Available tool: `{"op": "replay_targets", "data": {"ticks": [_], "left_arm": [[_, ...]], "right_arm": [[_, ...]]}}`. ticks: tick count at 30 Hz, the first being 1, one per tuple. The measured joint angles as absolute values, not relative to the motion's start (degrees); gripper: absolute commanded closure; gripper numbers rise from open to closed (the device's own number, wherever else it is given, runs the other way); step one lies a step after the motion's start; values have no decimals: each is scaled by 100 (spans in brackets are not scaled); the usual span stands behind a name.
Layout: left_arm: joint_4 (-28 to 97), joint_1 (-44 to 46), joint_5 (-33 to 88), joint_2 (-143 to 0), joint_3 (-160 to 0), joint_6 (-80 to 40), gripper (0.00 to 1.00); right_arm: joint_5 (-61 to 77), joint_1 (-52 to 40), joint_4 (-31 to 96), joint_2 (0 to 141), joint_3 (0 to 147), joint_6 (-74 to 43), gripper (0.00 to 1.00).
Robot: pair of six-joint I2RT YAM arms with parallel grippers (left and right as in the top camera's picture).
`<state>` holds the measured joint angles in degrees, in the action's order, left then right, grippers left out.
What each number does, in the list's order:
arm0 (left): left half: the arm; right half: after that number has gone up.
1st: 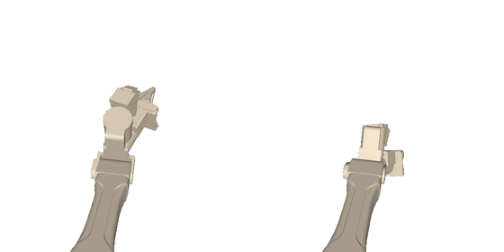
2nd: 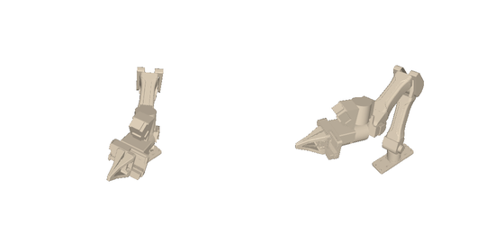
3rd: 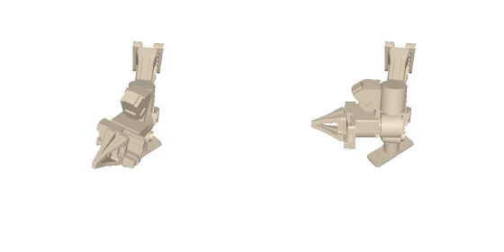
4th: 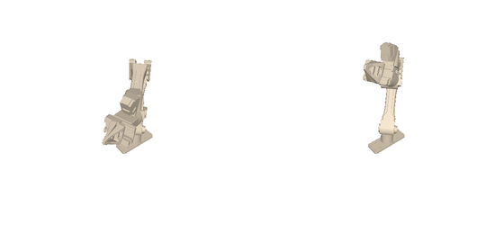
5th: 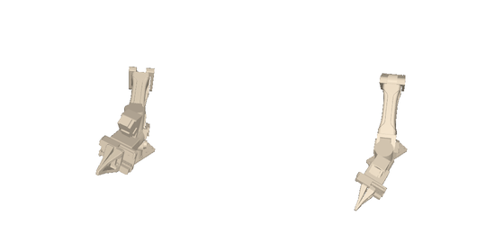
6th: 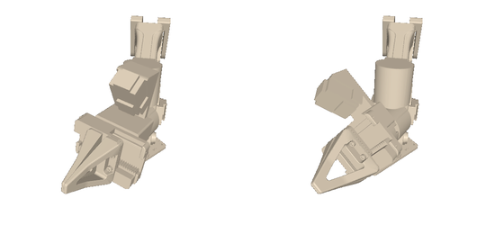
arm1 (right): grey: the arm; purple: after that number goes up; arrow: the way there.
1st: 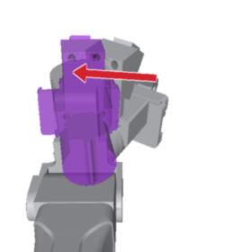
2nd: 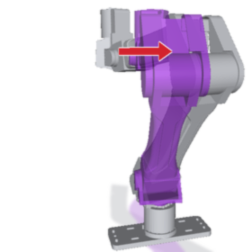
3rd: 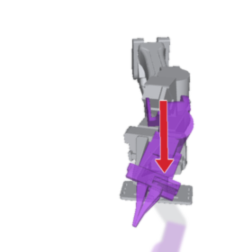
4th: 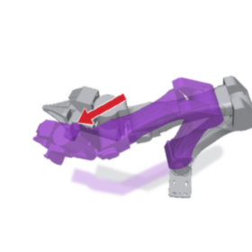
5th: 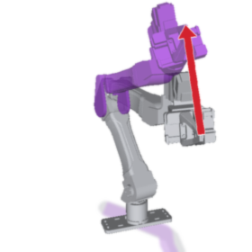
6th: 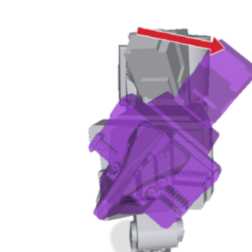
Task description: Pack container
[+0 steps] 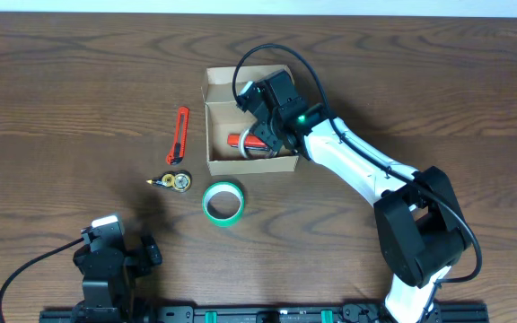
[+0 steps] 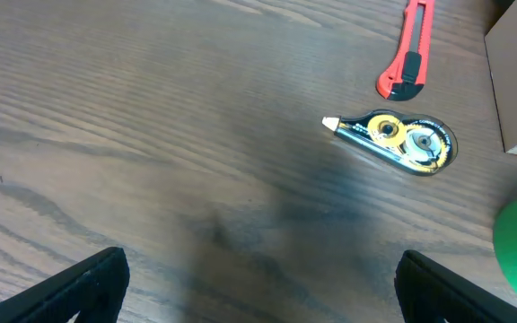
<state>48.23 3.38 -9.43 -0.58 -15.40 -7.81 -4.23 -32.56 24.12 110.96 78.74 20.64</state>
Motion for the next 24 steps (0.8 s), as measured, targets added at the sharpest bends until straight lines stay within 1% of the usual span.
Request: {"op": "replay_targets", "data": {"ticks": [5,6,10,18,21,24], "left_arm": [[4823,338,-943,-58,-1540,-781,5],[4823,338,-941,-58,-1540,-781,5],[4823,336,-941,-58,-1540,-781,5],[4823,338,-941,-58,-1540,-781,4],[4823,338,-941,-58,-1540,-781,5],[4823,338,-941,-58,-1540,-781,5]], "right_arm": [[-412,-3295,2443,10726,7874,2001,11],[-401,-3297,2464,10593,7874,1975,1],[-410,-3297,2707,9854,7878,1850,1],[-397,-3297,4235,8267,7913,1225,1],[-353,-3297,4626,7802,7885,1105,1],[-373,-3297,4665,7032,7542,932,1]]}}
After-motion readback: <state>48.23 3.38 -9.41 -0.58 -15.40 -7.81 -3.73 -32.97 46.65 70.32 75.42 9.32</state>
